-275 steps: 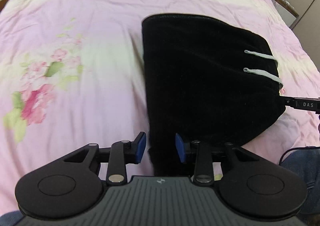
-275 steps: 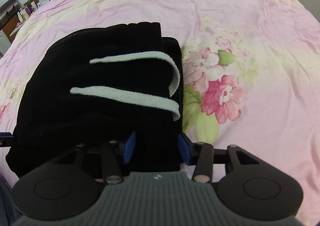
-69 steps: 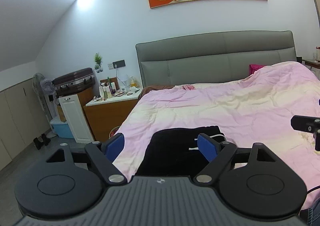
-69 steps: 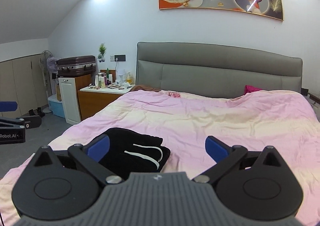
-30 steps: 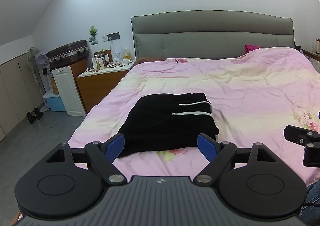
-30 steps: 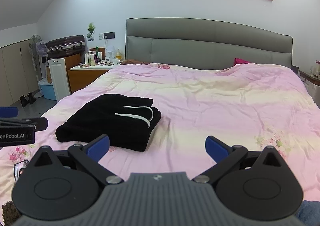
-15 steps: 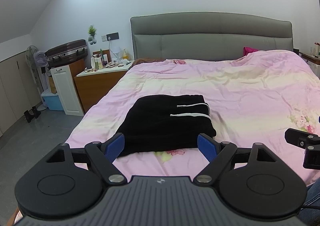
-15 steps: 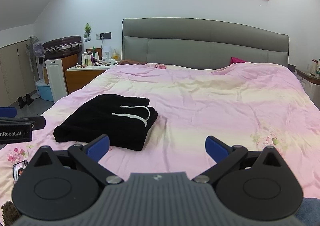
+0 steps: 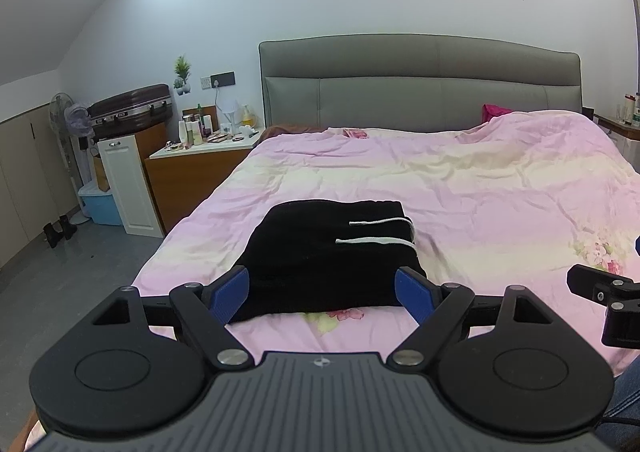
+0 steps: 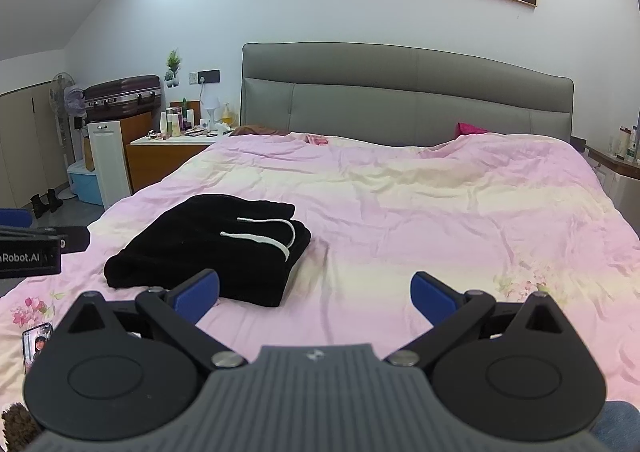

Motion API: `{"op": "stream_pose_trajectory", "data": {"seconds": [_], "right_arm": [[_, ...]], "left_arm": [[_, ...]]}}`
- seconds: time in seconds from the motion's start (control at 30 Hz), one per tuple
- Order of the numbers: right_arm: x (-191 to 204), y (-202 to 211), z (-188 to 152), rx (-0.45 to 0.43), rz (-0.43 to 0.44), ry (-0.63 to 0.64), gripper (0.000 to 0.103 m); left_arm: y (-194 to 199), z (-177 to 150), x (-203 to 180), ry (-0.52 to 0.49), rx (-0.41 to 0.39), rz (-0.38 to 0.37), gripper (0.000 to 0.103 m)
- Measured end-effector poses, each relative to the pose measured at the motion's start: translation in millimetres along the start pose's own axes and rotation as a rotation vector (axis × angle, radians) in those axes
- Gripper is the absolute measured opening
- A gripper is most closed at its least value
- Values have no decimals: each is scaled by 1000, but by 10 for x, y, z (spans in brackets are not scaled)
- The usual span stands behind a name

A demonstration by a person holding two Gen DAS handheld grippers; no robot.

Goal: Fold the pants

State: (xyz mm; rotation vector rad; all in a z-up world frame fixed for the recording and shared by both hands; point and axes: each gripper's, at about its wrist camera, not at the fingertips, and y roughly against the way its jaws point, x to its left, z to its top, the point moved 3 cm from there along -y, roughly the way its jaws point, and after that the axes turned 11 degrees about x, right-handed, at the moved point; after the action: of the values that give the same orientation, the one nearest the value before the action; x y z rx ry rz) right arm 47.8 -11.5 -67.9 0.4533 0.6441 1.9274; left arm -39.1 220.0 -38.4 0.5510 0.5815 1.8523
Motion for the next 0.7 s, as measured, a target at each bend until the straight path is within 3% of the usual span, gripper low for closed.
{"op": "stream_pose_trajectory", "data": {"seconds": [0.7], "right_arm": [[-1,112,9,-24,-11,-2,98]], "left_arm": [[41,63,-7,-3,-8,-12,97]]}}
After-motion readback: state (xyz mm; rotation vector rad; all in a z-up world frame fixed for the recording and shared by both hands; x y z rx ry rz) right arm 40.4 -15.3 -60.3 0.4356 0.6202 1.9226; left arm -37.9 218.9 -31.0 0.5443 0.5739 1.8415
